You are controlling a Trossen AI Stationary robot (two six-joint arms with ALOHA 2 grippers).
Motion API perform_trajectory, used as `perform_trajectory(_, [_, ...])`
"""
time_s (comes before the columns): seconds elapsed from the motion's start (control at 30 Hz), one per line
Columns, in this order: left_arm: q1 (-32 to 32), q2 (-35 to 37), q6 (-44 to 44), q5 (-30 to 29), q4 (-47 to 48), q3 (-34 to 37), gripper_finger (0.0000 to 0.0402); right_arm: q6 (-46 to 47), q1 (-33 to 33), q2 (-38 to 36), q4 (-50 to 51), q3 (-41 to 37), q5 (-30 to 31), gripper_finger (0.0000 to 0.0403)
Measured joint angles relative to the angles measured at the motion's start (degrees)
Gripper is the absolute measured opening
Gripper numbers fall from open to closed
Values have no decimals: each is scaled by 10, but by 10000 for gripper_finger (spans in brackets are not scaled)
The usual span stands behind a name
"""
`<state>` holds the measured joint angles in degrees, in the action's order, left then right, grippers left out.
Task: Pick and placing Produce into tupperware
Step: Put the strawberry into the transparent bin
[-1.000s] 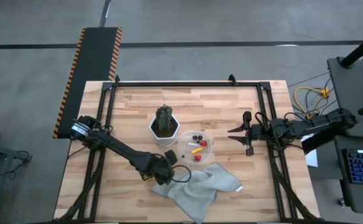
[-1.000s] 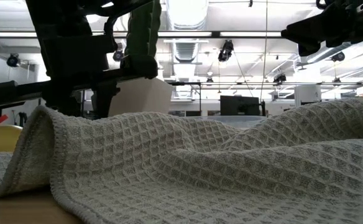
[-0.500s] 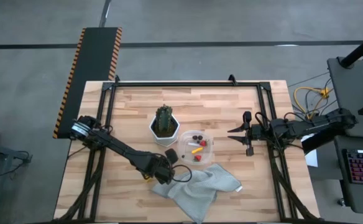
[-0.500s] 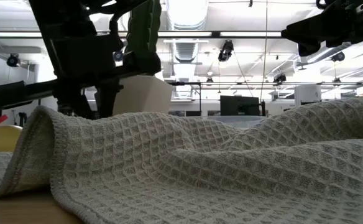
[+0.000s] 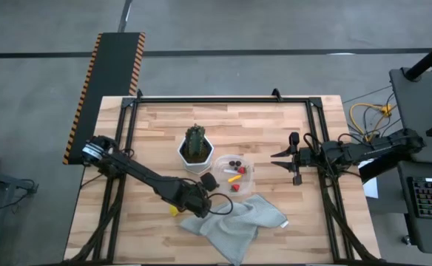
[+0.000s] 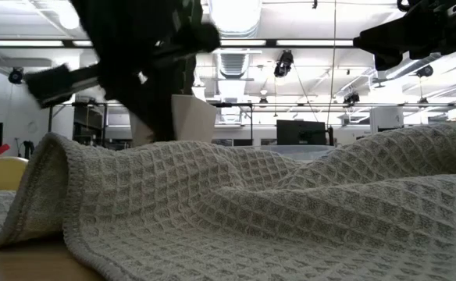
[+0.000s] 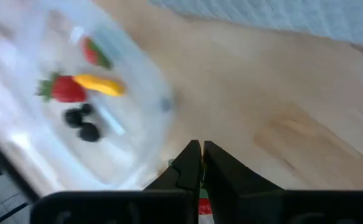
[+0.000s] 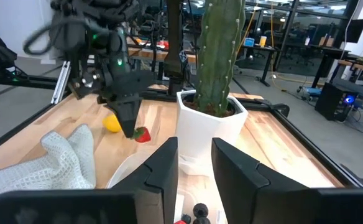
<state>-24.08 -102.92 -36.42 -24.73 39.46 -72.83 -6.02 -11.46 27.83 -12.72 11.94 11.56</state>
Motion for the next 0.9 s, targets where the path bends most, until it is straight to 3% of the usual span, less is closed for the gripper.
perform_trajectory(0.43, [27, 0, -78, -24, -79, -38, 0, 0, 0, 0, 0, 0, -1, 89])
perform_trajectory(0.9, [84, -13, -113, 37, -171, -20, 0, 0, 0, 0, 0, 0, -1, 94])
